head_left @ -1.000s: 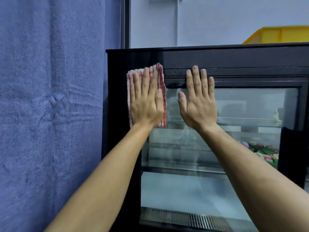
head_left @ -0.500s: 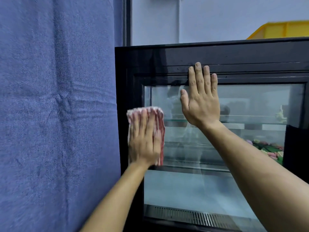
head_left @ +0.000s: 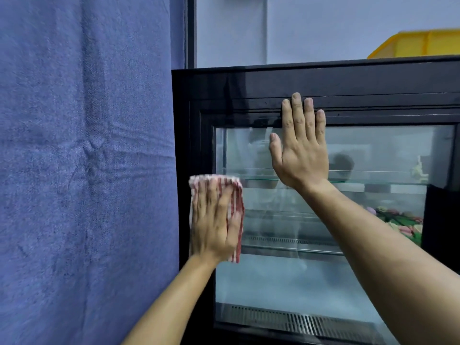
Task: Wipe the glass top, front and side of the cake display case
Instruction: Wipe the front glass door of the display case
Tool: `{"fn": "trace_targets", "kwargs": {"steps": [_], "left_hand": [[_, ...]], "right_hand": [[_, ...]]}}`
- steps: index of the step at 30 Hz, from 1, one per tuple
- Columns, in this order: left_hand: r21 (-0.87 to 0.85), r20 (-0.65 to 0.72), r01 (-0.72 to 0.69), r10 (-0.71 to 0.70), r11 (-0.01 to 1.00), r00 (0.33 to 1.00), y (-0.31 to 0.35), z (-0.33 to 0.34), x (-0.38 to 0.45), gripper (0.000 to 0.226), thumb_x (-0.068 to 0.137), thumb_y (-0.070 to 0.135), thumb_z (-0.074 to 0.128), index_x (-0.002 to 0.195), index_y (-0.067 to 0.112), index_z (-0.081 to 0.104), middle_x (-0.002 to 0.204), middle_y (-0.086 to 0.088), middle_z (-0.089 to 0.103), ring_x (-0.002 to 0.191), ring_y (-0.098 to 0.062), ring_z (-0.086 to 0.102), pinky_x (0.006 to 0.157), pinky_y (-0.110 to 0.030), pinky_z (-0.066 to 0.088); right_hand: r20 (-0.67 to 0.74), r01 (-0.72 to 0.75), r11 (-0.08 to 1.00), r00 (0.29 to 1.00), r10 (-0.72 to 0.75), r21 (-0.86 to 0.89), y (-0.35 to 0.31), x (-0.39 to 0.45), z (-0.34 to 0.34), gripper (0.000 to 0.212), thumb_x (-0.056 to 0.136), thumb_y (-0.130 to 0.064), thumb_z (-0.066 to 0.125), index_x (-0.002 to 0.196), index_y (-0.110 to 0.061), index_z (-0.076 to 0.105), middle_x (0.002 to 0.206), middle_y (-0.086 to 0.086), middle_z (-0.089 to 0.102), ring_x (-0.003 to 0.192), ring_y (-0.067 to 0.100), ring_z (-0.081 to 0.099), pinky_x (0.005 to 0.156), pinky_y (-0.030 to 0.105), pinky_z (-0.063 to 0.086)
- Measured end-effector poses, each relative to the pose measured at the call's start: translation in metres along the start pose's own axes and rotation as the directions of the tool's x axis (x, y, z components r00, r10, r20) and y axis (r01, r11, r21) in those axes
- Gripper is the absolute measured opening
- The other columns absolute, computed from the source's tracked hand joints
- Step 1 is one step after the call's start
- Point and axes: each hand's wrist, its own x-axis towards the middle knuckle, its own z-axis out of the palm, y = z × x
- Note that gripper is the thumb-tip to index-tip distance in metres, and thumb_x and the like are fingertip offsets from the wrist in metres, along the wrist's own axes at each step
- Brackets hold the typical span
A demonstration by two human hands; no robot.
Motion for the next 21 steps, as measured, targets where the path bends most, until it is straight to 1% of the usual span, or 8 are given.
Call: {"fn": "trace_targets", "kwargs": {"steps": [2,4,6,9,13,15,17,21], "left_hand": [[-0.004,-0.056,-0.016,0.016,1.000,0.998,0.000,-0.005,0.055,0.062,0.103,0.027,0.043,0.162,0.011,0.033,0.173,-0.016,0.011,0.161,-0.036,0.003,0.129,-0.057,0.008],[-0.022,-0.122,-0.021,0.018,1.000,0.992,-0.001,-0.014,0.120,0.060,0.104,0.022,0.042,0.162,0.009,0.032,0.173,-0.016,0.014,0.162,-0.031,0.006,0.129,-0.058,0.009],[-0.058,-0.143,0.020,-0.028,0.998,0.989,0.001,-0.020,0.158,0.060,0.106,0.022,0.043,0.164,0.013,0.029,0.174,-0.012,0.015,0.162,-0.023,0.005,0.129,-0.056,0.010],[-0.078,-0.133,0.075,-0.085,0.994,0.987,0.005,-0.015,0.136,0.064,0.106,0.028,0.044,0.165,0.015,0.025,0.174,-0.012,0.012,0.162,-0.025,0.006,0.129,-0.054,0.010],[-0.097,-0.087,0.098,-0.107,0.990,0.991,0.007,0.001,0.021,0.067,0.102,0.029,0.048,0.164,0.012,0.027,0.173,-0.018,0.014,0.161,-0.034,0.011,0.127,-0.059,0.015],[-0.095,-0.047,0.084,-0.089,0.992,0.995,0.004,0.004,-0.013,0.068,0.101,0.033,0.047,0.162,0.012,0.026,0.172,-0.019,0.016,0.161,-0.034,0.013,0.127,-0.059,0.017],[-0.087,-0.037,0.062,-0.065,0.994,0.997,0.000,0.002,-0.005,0.070,0.100,0.035,0.046,0.163,0.014,0.023,0.172,-0.016,0.016,0.161,-0.032,0.013,0.128,-0.055,0.015],[-0.097,-0.056,0.036,-0.042,0.995,0.998,-0.005,-0.015,0.087,0.068,0.102,0.034,0.045,0.164,0.014,0.026,0.174,-0.014,0.015,0.161,-0.031,0.012,0.129,-0.054,0.012]], "right_hand": [[-0.001,-0.001,1.000,1.000,0.001,0.005,0.001,-0.001,0.001,0.068,0.108,-0.040,0.034,0.165,-0.007,0.016,0.172,0.015,0.012,0.160,0.034,0.008,0.130,0.052,0.006],[-0.003,0.000,1.000,1.000,0.000,0.011,0.002,0.000,0.002,0.068,0.108,-0.040,0.034,0.165,-0.007,0.017,0.172,0.015,0.012,0.160,0.034,0.008,0.130,0.052,0.005],[-0.004,0.001,1.000,1.000,-0.001,0.017,0.002,0.000,0.002,0.068,0.108,-0.040,0.034,0.165,-0.007,0.018,0.172,0.015,0.013,0.160,0.034,0.009,0.130,0.052,0.005],[0.000,0.007,1.000,1.000,-0.007,0.016,0.001,0.000,0.001,0.068,0.108,-0.041,0.033,0.165,-0.007,0.017,0.172,0.016,0.013,0.160,0.034,0.010,0.129,0.053,0.006],[0.006,-0.001,1.000,1.000,0.001,0.014,0.000,0.000,0.001,0.068,0.108,-0.040,0.032,0.165,-0.007,0.015,0.172,0.016,0.012,0.160,0.036,0.009,0.129,0.053,0.005],[0.001,-0.005,1.000,1.000,0.005,0.007,0.000,0.000,0.000,0.068,0.108,-0.040,0.032,0.165,-0.006,0.015,0.172,0.016,0.012,0.160,0.036,0.009,0.129,0.053,0.005],[0.006,-0.003,1.000,1.000,0.003,0.011,0.000,0.001,0.000,0.068,0.108,-0.040,0.032,0.165,-0.006,0.015,0.172,0.017,0.012,0.160,0.036,0.009,0.129,0.054,0.005],[0.014,-0.003,1.000,1.000,0.003,0.004,0.000,0.001,0.000,0.069,0.108,-0.039,0.033,0.165,-0.006,0.015,0.172,0.017,0.011,0.160,0.036,0.008,0.129,0.054,0.006]]}}
